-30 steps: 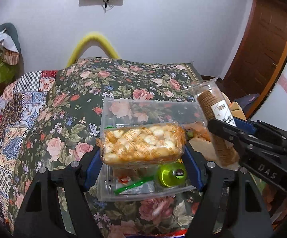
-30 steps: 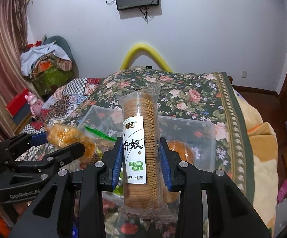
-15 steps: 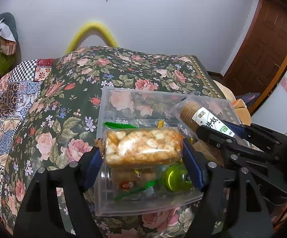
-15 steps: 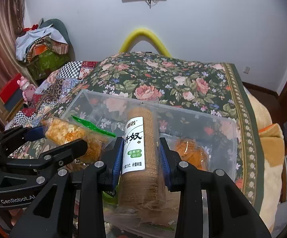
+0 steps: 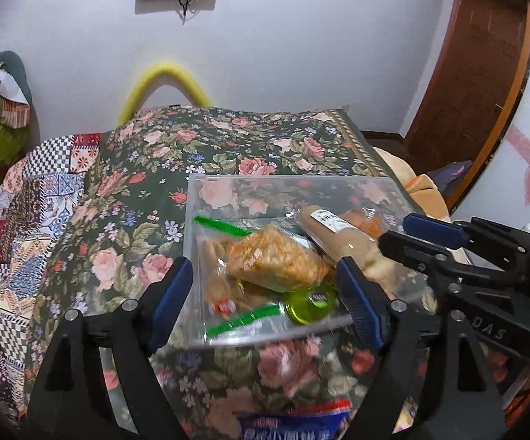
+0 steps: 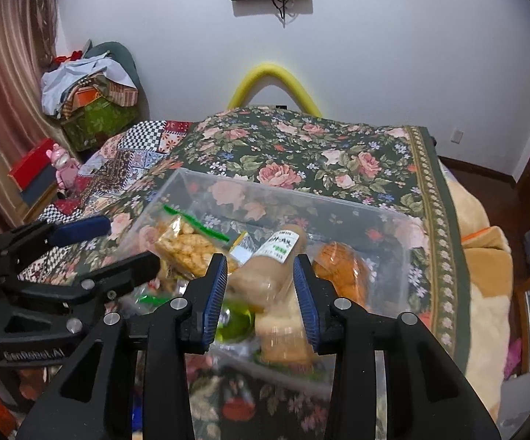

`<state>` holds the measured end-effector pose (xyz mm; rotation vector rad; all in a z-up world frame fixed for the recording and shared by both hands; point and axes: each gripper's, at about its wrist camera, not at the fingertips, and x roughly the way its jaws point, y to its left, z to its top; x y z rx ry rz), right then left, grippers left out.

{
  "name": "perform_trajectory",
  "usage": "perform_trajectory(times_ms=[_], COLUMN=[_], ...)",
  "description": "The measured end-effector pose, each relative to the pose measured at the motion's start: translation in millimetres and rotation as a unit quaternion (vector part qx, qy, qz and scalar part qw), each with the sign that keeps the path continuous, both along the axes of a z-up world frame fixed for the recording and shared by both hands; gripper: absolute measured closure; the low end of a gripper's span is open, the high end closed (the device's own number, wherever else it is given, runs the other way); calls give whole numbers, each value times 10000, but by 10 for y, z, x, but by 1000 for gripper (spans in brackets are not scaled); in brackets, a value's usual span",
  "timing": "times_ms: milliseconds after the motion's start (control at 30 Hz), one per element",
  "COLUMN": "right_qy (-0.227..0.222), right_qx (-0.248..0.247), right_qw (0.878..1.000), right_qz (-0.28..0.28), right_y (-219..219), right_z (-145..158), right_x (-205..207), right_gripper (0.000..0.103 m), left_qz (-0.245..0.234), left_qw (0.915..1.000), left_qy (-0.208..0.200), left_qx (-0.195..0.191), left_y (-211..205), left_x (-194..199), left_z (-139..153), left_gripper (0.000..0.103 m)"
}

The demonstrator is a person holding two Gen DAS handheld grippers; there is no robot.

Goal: Organize snacks
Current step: 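Carry the cracker bar and biscuit roll over the clear box and open both tools, then move both tools back to the remaining snacks beside the box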

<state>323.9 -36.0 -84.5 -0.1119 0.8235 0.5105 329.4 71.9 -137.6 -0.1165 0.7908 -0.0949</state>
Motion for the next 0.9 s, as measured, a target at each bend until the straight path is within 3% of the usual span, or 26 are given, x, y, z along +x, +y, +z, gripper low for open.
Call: perform_trajectory(times_ms=[267,567,667,733,900], right_qy=[-107,453,773,931,1260], right_qx=[-46,4,88,115,138], right_qw=[9999,9990,9970,9956,9919], right_qz=[-16,-28,-18,-70,-102], right_y=[-248,-404,-366,-310,-113], right_z=[139,-106,-241,-327,-508], right_x=[-574,-1227,-1390,-1482,-1654], right_gripper=[61,53,37,18,13], left_qz=[-71,-133,-152,-166,-149], left_qw=[9998,9995,9993,9992,9989], left_qy=[-85,107,192,260,394], left_qx=[134,283,291,260,224], left_y=[14,23,30,41,60], left_x=[-685,-1440,-1622,-1719,-1935], left_z=[165,6,-91,-165,-319], left_gripper=[18,17,17,17,17])
